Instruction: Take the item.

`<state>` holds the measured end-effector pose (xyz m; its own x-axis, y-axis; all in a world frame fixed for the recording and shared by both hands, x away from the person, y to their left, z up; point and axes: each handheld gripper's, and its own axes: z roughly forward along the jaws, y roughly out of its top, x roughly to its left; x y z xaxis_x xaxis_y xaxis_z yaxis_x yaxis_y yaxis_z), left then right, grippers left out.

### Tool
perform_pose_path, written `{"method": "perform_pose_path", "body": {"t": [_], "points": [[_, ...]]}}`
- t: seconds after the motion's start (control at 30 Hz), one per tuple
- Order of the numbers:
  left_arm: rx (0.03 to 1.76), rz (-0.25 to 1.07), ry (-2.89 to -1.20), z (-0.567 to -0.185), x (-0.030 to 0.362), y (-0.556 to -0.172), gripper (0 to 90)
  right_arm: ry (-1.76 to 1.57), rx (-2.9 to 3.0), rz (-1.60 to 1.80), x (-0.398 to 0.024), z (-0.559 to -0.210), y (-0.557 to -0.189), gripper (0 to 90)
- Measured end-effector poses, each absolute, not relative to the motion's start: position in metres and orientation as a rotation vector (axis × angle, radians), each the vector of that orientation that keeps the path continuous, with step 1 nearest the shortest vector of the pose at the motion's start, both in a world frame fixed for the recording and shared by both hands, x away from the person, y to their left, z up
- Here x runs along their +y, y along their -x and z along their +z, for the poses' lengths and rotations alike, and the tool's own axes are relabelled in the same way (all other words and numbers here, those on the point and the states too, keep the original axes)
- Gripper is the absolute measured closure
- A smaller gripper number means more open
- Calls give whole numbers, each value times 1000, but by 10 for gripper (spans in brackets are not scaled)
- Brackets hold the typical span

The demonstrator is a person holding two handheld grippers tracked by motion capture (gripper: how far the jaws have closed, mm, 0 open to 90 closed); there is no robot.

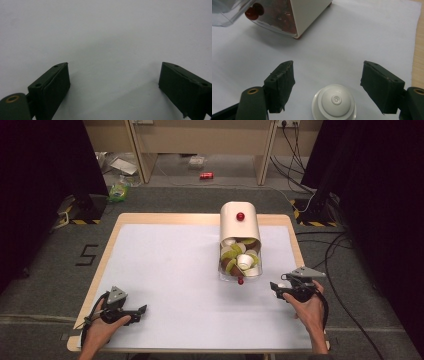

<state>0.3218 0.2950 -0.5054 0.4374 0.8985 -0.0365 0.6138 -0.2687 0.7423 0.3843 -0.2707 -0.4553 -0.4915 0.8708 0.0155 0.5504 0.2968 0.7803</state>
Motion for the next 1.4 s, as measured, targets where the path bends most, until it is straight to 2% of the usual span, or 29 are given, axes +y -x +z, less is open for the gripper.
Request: {"method": "perform_pose_path", "body": {"t": [1.4], "points": [[1269, 521, -1993, -505, 295, -322, 91, -1187, 2160, 1148, -260, -431, -350, 208]]}}
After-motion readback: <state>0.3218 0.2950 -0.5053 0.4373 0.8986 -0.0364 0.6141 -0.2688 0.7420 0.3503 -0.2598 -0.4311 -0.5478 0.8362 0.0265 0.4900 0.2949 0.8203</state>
